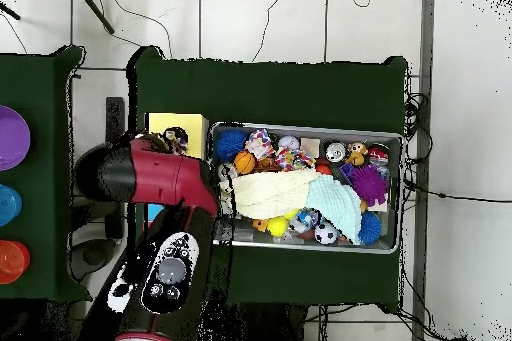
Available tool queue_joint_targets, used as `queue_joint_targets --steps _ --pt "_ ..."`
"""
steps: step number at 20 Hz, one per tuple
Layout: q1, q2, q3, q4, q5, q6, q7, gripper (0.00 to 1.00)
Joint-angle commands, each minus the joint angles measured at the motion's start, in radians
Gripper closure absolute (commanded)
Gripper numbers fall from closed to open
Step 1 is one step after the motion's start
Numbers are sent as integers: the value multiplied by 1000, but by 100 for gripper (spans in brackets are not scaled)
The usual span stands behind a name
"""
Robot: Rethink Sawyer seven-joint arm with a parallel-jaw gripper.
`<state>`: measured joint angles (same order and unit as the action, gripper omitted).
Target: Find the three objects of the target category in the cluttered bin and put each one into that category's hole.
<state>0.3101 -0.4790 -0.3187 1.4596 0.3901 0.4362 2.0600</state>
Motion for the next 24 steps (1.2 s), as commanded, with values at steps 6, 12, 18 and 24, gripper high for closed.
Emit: queue_joint_targets --steps 6,12,18,24 --pt "-76 -31 96 135 53 -18 210 0" --pt "-69 -71 76 134 53 54 212 0" --pt "-55 -80 61 115 60 112 235 0" --pt "-55 -92 65 132 51 81 212 100"
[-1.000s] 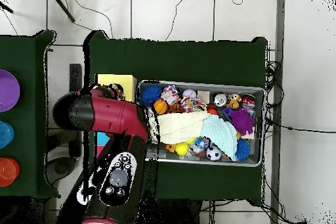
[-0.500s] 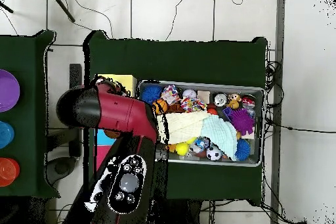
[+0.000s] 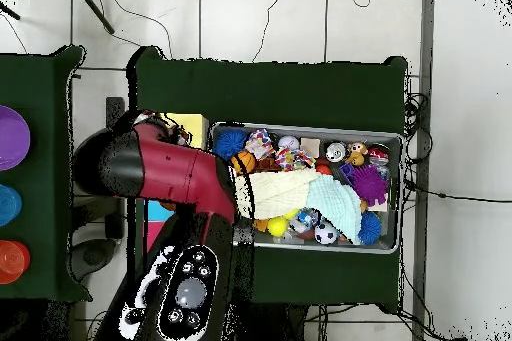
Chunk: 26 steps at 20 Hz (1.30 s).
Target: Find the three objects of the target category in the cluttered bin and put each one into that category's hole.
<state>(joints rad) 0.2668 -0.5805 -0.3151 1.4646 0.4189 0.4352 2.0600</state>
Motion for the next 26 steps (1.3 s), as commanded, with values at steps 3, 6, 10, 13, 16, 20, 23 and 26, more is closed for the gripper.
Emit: queue_joint_targets --steps 3,6,10,13,16,20,23,26 --pt "-28 2 79 142 23 57 195 100" --pt "-44 -8 97 162 31 42 188 100" --pt "-50 -12 108 169 33 30 186 100" --pt "-41 -7 96 163 34 35 203 100" --pt "-38 -1 91 155 31 38 204 100" --pt "-29 11 79 145 17 37 199 100" --pt "-20 19 68 141 4 20 196 100" --pt "-18 25 70 146 -4 -10 190 100"
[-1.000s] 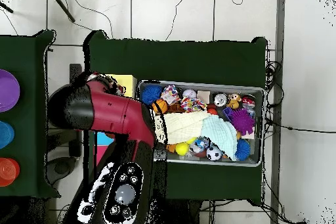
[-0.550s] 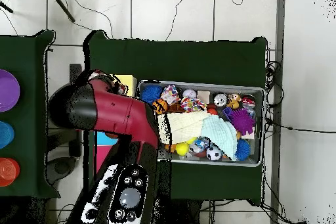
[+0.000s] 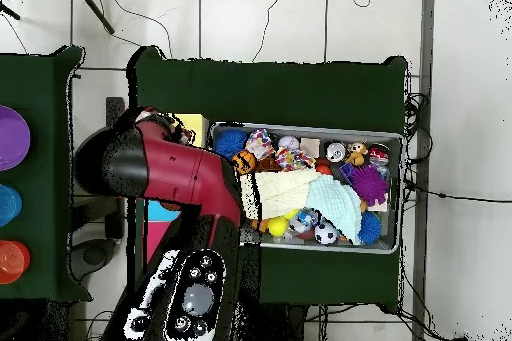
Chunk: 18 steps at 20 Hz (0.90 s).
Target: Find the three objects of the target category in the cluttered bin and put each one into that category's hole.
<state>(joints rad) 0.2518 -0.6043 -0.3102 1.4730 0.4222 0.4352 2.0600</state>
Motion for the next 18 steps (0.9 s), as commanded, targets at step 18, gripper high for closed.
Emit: queue_joint_targets --steps 18 --pt "-28 61 91 162 -27 -143 165 100"
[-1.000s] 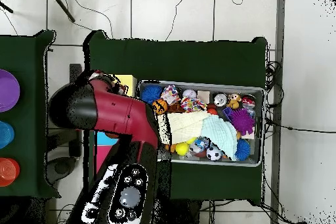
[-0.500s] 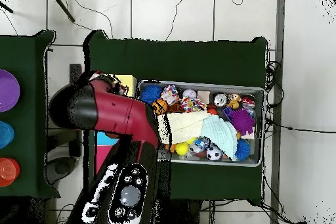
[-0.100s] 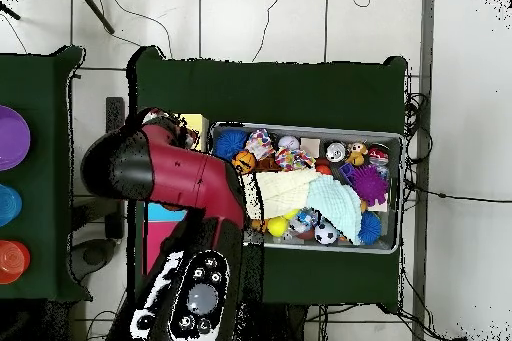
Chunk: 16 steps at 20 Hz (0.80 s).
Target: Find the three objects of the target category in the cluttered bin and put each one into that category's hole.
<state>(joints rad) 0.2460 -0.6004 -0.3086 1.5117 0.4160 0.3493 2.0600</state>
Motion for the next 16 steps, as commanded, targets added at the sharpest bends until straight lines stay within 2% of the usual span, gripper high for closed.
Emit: queue_joint_targets --steps 1,12,16 --pt "-21 60 88 123 -20 -63 166 100" --pt "41 83 20 92 -8 -59 208 100" --pt "40 102 26 84 0 -71 208 100"
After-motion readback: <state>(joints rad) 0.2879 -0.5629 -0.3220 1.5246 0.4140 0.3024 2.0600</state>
